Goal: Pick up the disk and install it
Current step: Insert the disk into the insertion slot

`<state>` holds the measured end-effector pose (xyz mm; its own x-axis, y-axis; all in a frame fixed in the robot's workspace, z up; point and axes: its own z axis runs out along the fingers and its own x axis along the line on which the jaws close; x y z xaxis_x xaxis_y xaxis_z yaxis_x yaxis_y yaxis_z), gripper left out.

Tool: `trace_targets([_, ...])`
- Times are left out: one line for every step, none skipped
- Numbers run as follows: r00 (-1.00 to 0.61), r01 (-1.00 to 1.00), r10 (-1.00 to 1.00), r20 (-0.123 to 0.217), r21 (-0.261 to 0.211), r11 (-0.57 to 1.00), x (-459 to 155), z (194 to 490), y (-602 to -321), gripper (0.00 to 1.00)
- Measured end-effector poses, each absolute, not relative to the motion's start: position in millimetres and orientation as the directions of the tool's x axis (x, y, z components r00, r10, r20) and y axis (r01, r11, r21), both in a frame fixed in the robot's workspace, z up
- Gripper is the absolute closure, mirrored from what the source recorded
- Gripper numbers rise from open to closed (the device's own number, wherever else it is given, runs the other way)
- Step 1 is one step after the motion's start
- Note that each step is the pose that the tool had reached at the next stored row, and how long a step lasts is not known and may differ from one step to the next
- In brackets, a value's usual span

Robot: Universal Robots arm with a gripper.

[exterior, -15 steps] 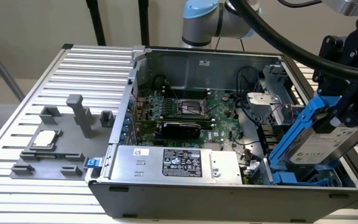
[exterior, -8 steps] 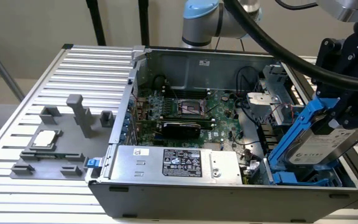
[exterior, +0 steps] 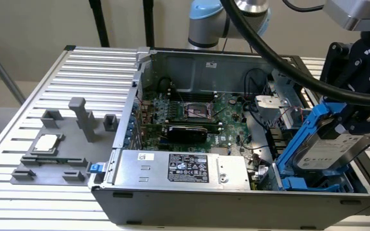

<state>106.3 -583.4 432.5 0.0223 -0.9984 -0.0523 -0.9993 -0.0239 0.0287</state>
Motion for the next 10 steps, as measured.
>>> trace_targets([0.022,-0.999,-0.998,-0.055,0.029,-0.024,106.4,432.3,-583.5,1.0])
trace_targets([0.022,-0.999,-0.998,-0.056,0.03,-0.024,106.5,432.2,-583.5,1.0])
trace_targets([0.022,-0.999,-0.998,-0.057,0.03,-0.024,106.5,432.2,-583.5,1.0])
trace_targets([0.022,-0.999,-0.998,-0.058,0.03,-0.024,106.7,432.7,-583.6,1.0])
trace_targets([0.023,-0.999,-0.998,-0.06,0.031,-0.024,106.8,434.5,-583.5,1.0])
trace_targets([0.023,-0.999,-0.998,-0.061,0.031,-0.025,106.9,437.6,-583.6,1.0])
trace_targets([0.023,-0.999,-0.998,-0.059,0.032,-0.025,106.8,441.8,-583.6,1.0])
trace_targets([0.023,-0.999,-0.998,-0.059,0.033,-0.025,106.8,445.2,-583.6,1.0])
trace_targets([0.022,-0.999,-0.998,-0.06,0.033,-0.024,106.7,446.9,-583.8,1.0])
trace_targets([0.022,-0.999,-0.998,-0.059,0.033,-0.024,106.7,448.3,-583.9,1.0])
